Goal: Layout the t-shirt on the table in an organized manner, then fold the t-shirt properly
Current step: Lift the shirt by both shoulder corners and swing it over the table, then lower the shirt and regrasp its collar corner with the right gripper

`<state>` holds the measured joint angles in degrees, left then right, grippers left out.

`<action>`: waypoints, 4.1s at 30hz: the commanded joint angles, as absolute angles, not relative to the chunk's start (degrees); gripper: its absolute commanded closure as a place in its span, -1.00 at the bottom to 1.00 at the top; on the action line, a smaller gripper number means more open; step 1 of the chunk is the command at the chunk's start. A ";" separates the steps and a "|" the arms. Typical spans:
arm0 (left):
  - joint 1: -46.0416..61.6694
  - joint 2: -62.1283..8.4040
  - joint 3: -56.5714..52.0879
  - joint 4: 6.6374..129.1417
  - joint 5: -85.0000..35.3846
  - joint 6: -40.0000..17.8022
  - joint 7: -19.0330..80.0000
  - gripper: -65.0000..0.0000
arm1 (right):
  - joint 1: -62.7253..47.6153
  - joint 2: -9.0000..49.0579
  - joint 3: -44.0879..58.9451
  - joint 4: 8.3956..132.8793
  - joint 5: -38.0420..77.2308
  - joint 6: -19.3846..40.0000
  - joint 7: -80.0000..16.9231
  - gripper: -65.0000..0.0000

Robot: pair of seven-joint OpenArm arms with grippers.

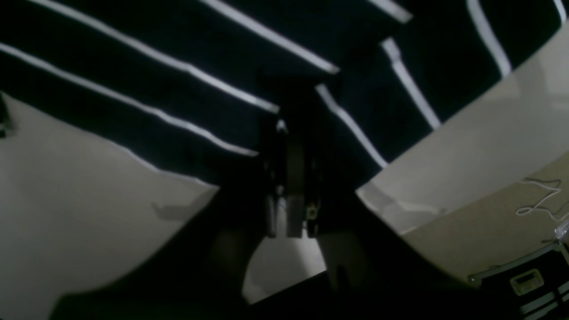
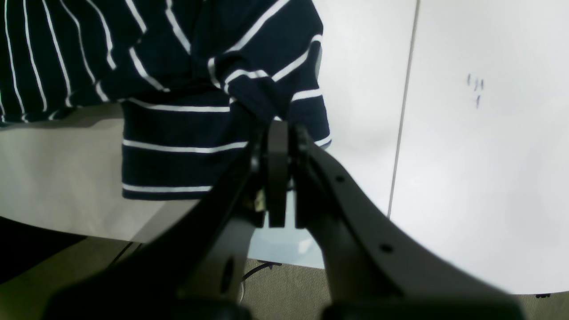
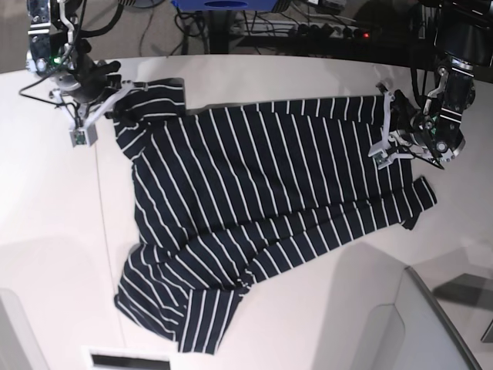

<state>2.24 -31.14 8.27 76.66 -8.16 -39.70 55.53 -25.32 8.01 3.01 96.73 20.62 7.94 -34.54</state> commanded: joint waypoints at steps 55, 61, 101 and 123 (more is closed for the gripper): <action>-12.62 -25.54 -16.75 98.33 14.02 -40.00 50.51 1.00 | 5.85 20.26 3.03 110.81 20.88 8.13 -42.95 1.00; -9.63 -25.01 -10.86 97.89 15.16 -40.00 50.51 1.00 | 2.95 19.56 2.86 106.59 21.14 8.13 -42.77 1.00; 20.62 -21.93 -16.22 96.04 14.64 -37.49 43.47 1.00 | 20.35 2.15 2.59 54.73 20.88 22.29 -30.99 -0.56; 18.95 -22.46 -16.75 92.79 14.99 -37.41 41.89 1.00 | -1.19 3.82 3.30 91.56 21.23 22.55 -49.01 1.00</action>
<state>18.94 -21.61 -16.45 92.14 14.81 -37.71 42.04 -2.13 3.77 3.31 91.09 20.18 21.78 -49.89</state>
